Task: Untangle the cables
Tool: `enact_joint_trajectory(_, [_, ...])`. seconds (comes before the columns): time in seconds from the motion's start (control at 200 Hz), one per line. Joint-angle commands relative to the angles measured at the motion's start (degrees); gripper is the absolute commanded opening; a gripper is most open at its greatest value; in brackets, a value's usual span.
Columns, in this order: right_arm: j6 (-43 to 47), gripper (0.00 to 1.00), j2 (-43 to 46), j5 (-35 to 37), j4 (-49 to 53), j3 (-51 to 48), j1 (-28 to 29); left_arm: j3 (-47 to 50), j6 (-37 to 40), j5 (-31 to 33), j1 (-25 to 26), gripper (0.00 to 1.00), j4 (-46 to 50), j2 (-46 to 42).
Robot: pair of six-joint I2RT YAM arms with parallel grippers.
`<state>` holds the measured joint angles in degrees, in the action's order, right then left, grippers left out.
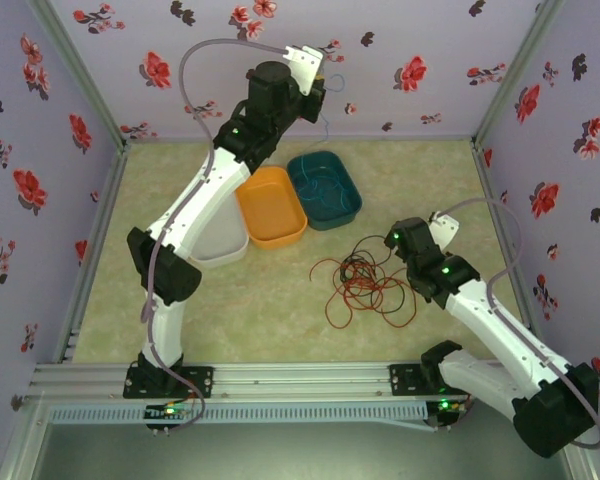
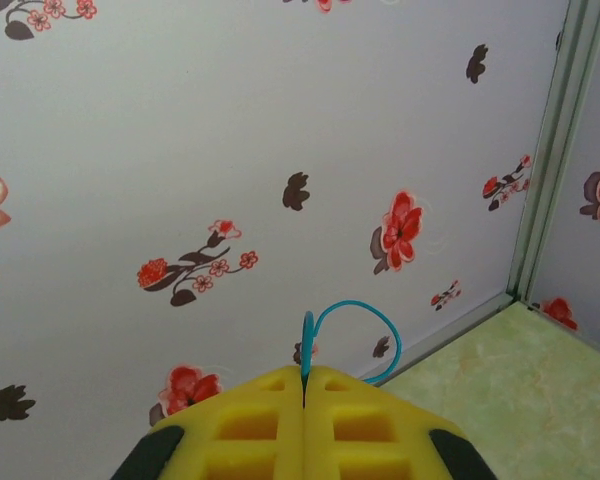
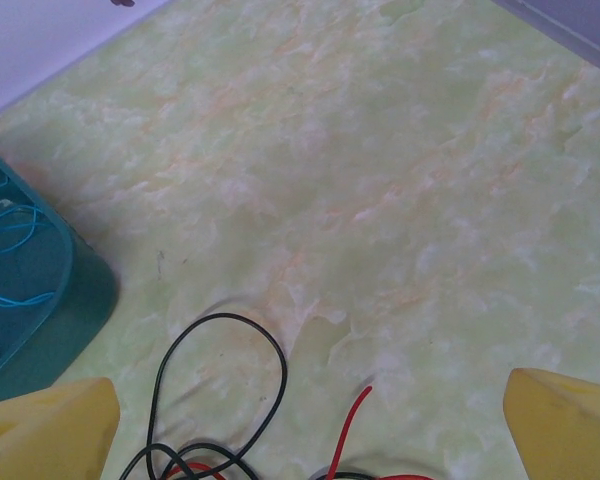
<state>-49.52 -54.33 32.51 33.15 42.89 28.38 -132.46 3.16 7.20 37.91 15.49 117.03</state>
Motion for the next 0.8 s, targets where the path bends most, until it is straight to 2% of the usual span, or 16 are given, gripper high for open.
enact_joint_trajectory(0.0, [0.03,0.99,-0.51,-0.04,-0.63,1.31,-0.36,-1.92,-1.98,-2.05,-0.3,0.0,0.57,1.74])
enact_joint_trajectory(0.425, [-0.01,0.99,-0.52,-0.11,-0.36,1.19,-0.34,2.73,-4.65,-2.02,-0.32,0.0,2.56,2.4])
enact_joint_trajectory(0.795, [-0.4,0.99,-0.68,0.0,0.46,1.08,-0.39,1.46,-11.07,-0.39,-0.62,0.0,11.07,8.21])
